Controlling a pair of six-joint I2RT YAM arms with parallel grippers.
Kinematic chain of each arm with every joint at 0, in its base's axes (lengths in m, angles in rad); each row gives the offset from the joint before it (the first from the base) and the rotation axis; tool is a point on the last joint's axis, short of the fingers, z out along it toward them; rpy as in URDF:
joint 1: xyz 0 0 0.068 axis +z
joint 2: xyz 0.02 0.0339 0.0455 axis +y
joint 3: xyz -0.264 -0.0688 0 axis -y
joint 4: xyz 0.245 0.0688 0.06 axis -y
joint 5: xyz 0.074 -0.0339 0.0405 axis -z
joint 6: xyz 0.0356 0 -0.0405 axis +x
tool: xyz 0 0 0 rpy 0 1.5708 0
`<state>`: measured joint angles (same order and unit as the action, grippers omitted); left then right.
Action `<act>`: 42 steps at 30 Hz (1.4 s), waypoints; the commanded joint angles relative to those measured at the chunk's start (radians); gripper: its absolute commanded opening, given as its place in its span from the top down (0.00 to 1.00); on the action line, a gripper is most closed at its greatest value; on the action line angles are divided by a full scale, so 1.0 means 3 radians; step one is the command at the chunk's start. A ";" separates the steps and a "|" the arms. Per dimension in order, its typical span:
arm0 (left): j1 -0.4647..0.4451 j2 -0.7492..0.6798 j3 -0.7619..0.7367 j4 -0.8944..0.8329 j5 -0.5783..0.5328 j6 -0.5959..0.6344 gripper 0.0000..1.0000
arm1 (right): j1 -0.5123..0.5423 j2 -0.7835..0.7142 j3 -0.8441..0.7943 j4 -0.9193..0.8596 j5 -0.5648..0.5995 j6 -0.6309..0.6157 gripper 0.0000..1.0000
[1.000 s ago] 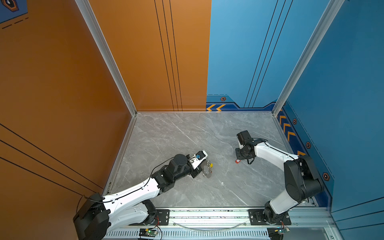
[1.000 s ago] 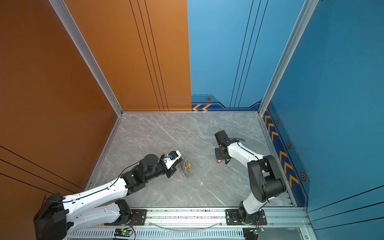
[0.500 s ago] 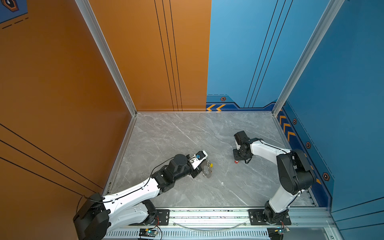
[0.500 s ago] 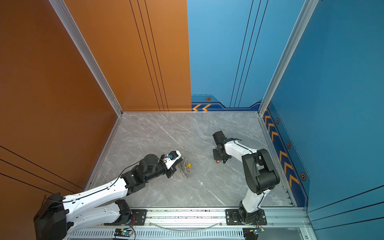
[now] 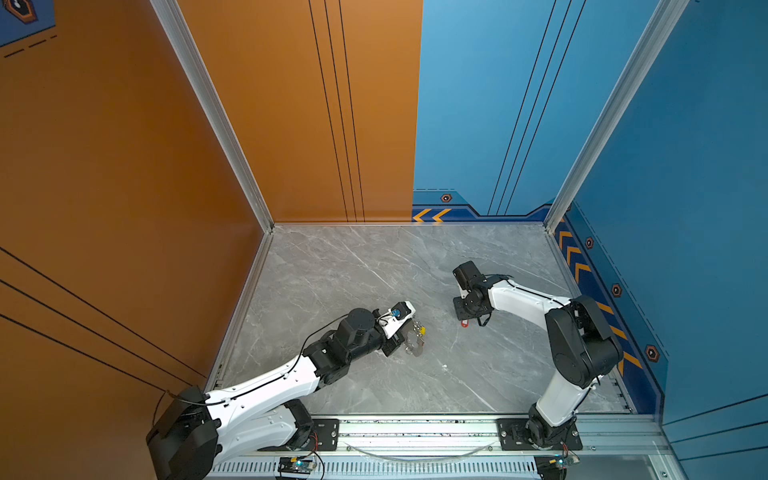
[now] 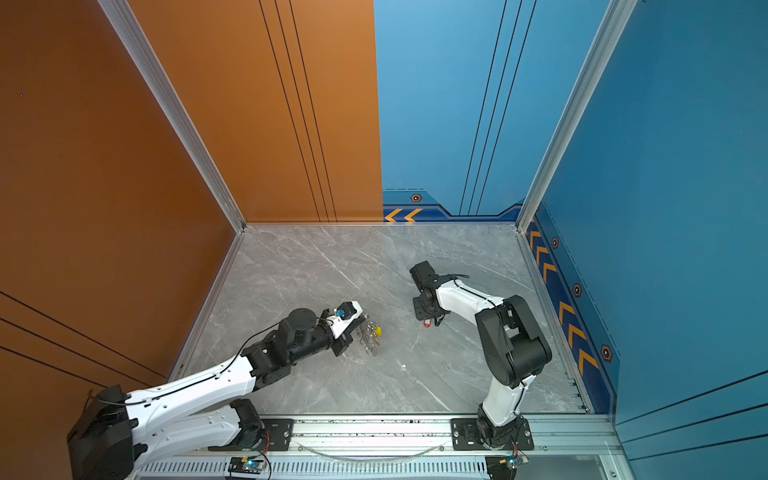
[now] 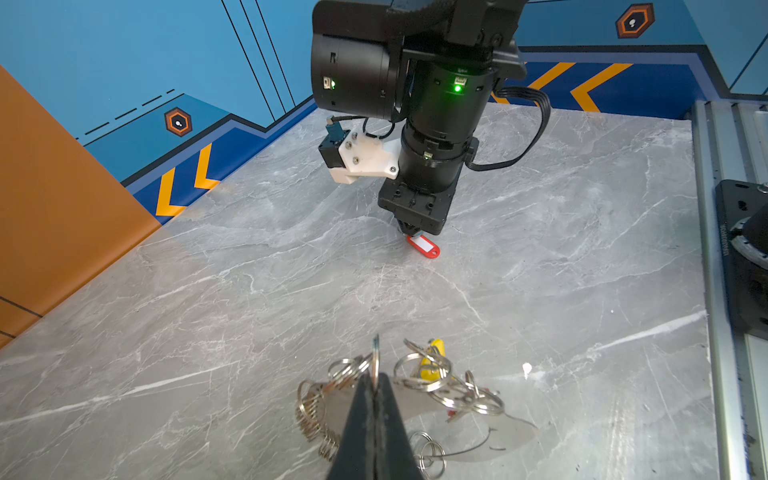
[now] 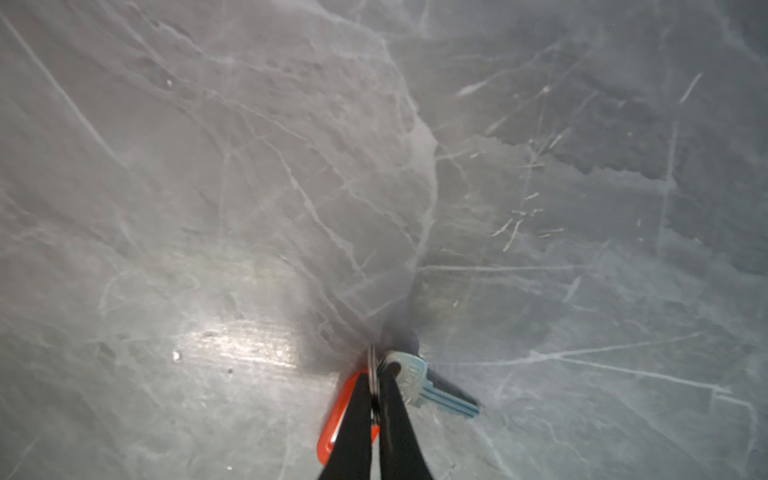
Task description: Put the keys on the keyring
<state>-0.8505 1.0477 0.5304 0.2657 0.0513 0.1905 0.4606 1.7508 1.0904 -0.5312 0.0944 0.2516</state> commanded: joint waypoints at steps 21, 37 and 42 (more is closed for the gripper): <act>-0.0038 0.0006 0.0017 0.0101 -0.0084 0.0015 1.00 | -0.0068 -0.0253 -0.0274 0.0338 -0.0334 -0.0163 0.69; -0.0038 0.0010 0.0017 0.0102 -0.0083 0.0019 1.00 | 0.0022 0.0040 -0.0195 0.0454 -0.0231 -0.0247 0.81; -0.0036 0.0023 0.0023 0.0101 -0.0074 0.0024 1.00 | 0.0074 0.0068 -0.0163 0.0453 -0.0147 -0.0298 0.84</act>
<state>-0.8516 1.0531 0.5304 0.2710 0.0513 0.1909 0.4728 1.7489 1.0210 -0.3950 0.0231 0.1829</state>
